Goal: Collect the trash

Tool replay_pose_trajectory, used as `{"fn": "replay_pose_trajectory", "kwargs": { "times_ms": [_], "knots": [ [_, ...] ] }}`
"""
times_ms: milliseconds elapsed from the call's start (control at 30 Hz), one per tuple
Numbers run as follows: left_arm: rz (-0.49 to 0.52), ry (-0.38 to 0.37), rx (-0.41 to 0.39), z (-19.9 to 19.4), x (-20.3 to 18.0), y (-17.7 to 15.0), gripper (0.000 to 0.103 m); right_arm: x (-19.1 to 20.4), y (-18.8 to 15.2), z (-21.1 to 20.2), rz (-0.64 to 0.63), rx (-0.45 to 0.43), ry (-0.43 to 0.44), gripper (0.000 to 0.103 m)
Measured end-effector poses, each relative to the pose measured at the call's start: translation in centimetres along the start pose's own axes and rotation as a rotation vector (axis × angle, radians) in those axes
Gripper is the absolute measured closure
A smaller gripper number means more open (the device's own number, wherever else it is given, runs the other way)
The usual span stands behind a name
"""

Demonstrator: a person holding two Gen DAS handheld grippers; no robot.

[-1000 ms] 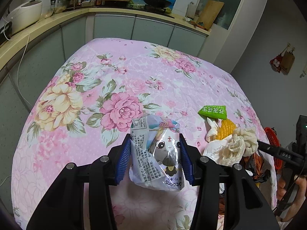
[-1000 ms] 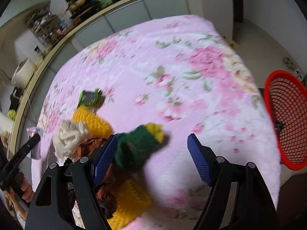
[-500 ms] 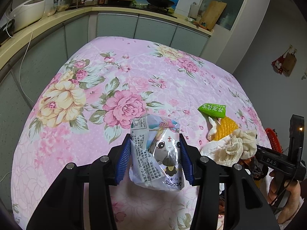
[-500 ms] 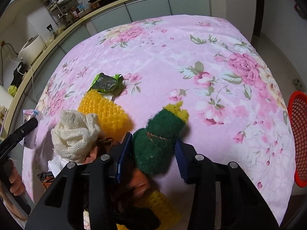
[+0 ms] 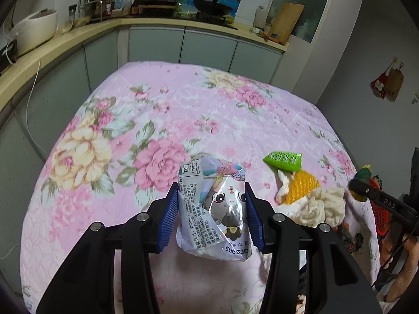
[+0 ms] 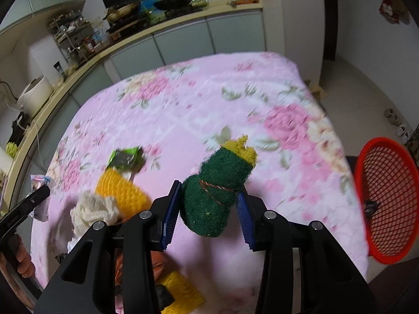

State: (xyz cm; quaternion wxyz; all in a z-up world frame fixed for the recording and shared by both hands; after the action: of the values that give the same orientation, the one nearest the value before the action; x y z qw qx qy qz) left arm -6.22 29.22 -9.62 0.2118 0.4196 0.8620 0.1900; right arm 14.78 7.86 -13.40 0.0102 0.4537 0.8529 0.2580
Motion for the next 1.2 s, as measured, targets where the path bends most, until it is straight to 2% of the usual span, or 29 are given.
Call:
{"fn": "replay_pose_trajectory", "kwargs": {
  "times_ms": [433,833,1200],
  "knots": [
    [0.081,0.003,-0.085,-1.8,-4.6,4.2,0.057,-1.0,4.1,-6.5,-0.022,-0.192,-0.044,0.063],
    [0.164,-0.049,-0.12,-2.8,-10.1,6.8,0.057,-2.6,5.2,-9.6,0.007,-0.255,-0.074,0.063],
    [0.272,-0.103,-0.12,-2.7,-16.1,7.6,0.057,-6.5,5.3,-13.1,0.074,-0.309,-0.133,0.063]
  ]
}}
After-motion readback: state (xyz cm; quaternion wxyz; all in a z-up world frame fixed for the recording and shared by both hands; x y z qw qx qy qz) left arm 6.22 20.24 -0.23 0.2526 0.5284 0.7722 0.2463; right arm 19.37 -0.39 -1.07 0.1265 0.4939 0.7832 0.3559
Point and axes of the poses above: each gripper's, at about its wrist camera, not at the fingertips, and z roughly the way its jaws point, x to its left, y to its top, the point moved 9 cm from there along z, roughly the way its jaws point, and after that the axes turned 11 degrees about x, right-handed, at the moved point
